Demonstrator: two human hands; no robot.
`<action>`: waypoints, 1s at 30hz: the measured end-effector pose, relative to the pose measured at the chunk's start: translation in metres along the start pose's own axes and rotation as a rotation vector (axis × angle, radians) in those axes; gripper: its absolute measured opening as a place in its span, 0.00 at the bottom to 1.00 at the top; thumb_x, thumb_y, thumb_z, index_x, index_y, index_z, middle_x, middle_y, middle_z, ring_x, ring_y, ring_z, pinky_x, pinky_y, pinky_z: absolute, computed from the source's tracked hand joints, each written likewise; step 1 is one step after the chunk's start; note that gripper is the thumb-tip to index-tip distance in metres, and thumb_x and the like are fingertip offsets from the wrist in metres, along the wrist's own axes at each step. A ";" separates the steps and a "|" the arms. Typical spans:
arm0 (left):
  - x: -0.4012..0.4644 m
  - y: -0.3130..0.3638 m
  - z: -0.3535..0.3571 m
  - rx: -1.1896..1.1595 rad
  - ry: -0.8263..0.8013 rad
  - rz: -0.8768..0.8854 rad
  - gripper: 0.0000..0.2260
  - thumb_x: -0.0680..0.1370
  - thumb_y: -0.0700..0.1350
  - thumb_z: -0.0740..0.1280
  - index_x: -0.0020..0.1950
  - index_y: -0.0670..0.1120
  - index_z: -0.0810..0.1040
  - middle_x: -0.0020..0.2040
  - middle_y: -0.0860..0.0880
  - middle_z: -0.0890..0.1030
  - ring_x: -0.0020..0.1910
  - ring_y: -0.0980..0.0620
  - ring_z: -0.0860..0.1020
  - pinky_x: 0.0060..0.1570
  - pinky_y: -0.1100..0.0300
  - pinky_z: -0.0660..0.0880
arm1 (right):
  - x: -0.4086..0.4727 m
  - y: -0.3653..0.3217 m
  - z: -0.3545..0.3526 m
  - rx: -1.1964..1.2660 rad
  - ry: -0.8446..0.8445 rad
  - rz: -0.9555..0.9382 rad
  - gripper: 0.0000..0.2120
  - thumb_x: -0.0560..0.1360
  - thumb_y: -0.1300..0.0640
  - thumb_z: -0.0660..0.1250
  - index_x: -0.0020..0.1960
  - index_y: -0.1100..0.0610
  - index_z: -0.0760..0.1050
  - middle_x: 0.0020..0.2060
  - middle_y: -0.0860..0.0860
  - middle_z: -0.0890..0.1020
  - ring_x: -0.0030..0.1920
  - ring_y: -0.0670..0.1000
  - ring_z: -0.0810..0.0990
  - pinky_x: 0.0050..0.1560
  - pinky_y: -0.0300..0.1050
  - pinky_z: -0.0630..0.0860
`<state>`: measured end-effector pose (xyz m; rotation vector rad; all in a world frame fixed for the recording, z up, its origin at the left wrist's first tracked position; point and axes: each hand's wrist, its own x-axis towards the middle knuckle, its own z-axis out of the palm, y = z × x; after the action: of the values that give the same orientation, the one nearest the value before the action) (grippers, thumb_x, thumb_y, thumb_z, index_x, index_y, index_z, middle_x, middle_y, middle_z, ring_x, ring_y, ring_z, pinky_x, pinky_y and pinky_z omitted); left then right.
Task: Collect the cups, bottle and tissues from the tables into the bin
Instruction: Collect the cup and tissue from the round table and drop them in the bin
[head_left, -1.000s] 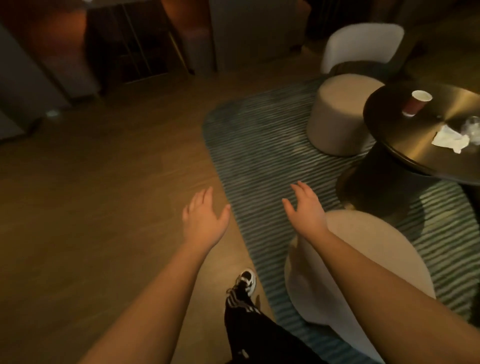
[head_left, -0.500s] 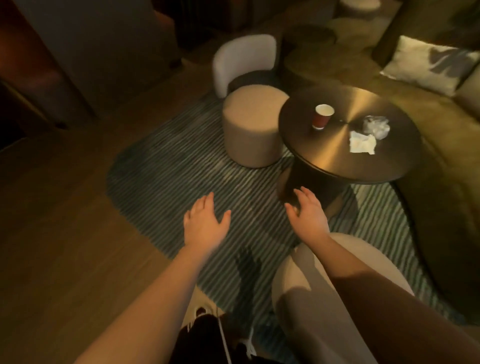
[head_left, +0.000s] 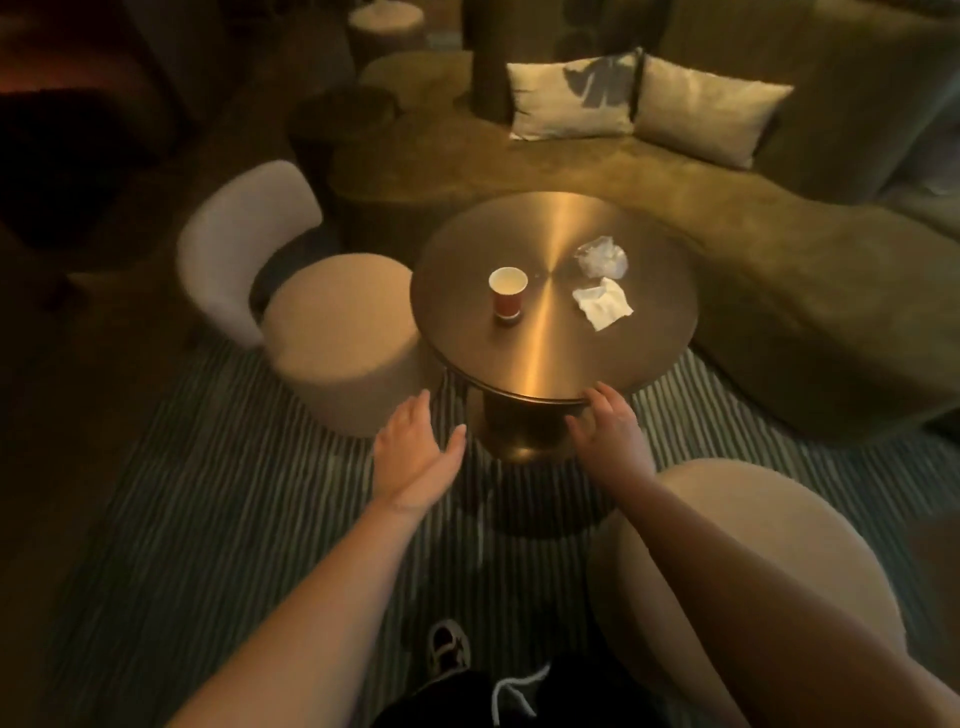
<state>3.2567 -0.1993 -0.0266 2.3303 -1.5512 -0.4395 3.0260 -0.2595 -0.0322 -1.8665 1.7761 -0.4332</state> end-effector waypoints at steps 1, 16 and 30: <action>0.016 0.000 -0.002 -0.006 -0.017 0.022 0.32 0.76 0.62 0.58 0.76 0.48 0.57 0.75 0.47 0.62 0.73 0.48 0.59 0.69 0.49 0.58 | 0.005 -0.004 0.002 0.004 0.006 0.031 0.26 0.77 0.46 0.62 0.72 0.52 0.63 0.74 0.51 0.63 0.73 0.52 0.62 0.72 0.52 0.62; 0.221 0.054 0.055 -0.078 -0.176 0.100 0.35 0.75 0.59 0.64 0.76 0.45 0.55 0.74 0.45 0.63 0.71 0.46 0.63 0.67 0.48 0.64 | 0.165 0.022 0.016 0.023 0.063 0.253 0.26 0.78 0.49 0.61 0.73 0.54 0.62 0.74 0.52 0.62 0.74 0.52 0.60 0.73 0.50 0.60; 0.367 0.111 0.131 -0.092 -0.262 0.056 0.50 0.64 0.57 0.77 0.77 0.49 0.51 0.73 0.45 0.62 0.69 0.43 0.65 0.62 0.47 0.69 | 0.331 0.067 0.022 -0.034 -0.084 0.262 0.26 0.77 0.50 0.62 0.73 0.55 0.62 0.74 0.53 0.62 0.74 0.53 0.60 0.73 0.50 0.60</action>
<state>3.2452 -0.5905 -0.1298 2.2244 -1.6670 -0.8120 3.0127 -0.5833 -0.1285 -1.6188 1.9459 -0.2251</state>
